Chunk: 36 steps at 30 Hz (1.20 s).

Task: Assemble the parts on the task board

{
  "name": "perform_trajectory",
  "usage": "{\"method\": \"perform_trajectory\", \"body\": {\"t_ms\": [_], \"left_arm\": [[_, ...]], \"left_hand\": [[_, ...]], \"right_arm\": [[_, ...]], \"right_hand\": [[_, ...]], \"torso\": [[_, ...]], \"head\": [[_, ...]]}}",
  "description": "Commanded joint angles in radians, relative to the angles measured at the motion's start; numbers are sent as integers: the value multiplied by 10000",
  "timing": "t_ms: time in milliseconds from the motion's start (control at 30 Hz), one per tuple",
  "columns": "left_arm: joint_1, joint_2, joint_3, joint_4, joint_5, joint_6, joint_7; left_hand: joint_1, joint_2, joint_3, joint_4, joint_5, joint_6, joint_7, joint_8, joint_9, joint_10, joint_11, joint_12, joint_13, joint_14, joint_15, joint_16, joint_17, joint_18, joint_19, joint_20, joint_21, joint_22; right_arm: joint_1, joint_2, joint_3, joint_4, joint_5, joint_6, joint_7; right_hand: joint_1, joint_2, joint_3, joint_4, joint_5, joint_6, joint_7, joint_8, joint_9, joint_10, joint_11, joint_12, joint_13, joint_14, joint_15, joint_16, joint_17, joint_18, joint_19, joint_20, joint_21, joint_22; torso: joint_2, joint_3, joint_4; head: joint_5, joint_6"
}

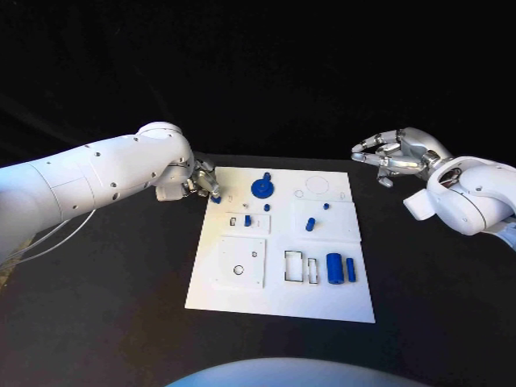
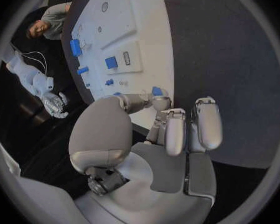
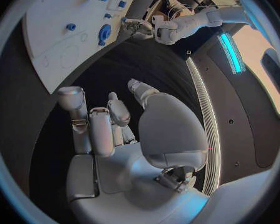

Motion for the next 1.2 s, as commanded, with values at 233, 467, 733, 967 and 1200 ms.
{"method": "perform_trajectory", "body": {"t_ms": [233,467,733,967,1200], "left_arm": [[-29,-75,-15,108,562,-60,-38],[19,-420,116,641,1141,-278,-36],[192,-879,233,1340,1691,-566,-66],[229,-1216,251,1994,1794,-931,-17],[211,-1497,234,2646,1648,-1603,-9]], "left_hand": [[-66,57,1409,-1461,30,309,12,44,-22,69,-6,48,-35,913,35,44,2185,28,-6,9,56,12],[-355,-73,975,-1376,1288,476,-1,243,7,250,-11,142,64,916,46,47,2187,21,9,32,79,52],[-584,-103,262,-1213,1433,559,-179,851,316,558,-157,313,297,938,-56,88,2242,-13,99,-45,137,189],[-662,-165,17,-1110,1450,527,-343,1439,689,772,-298,343,322,972,-169,158,2344,-45,190,-152,194,309],[-687,-239,-53,-1058,1519,531,-447,1741,896,1073,-391,556,632,1013,-243,245,2475,-101,336,-225,330,546]], "right_arm": [[-6,1,-3,3,-33,193,11],[-7,0,-4,-3,-33,190,21],[-12,4,-6,-15,-33,178,35],[-35,8,-7,-20,-32,180,53],[-58,9,-7,-24,-28,175,71]], "right_hand": [[2,-16,5,59,40,-54,9,57,11,69,-8,27,-1,196,-52,-60,-15,197,-24,-13,-35,-9],[2,-16,5,59,40,-54,9,57,11,69,-8,27,-1,196,-52,-60,-15,197,-24,-13,-35,-9],[2,-16,5,59,40,-54,9,57,11,69,-8,27,-1,196,-52,-60,-15,197,-24,-13,-35,-9],[12,-19,0,70,49,-69,9,62,9,52,-10,5,-28,193,-55,-75,-35,203,-35,-16,-73,-33],[12,-19,0,70,49,-69,9,62,9,52,-10,5,-28,193,-55,-75,-35,203,-35,-16,-73,-33]], "torso": [[4,-2,-8],[-11,8,1],[-39,18,39],[-47,14,27],[-56,26,49]], "head": [[23,-5],[9,-9],[36,-3],[25,3],[47,-9]]}}
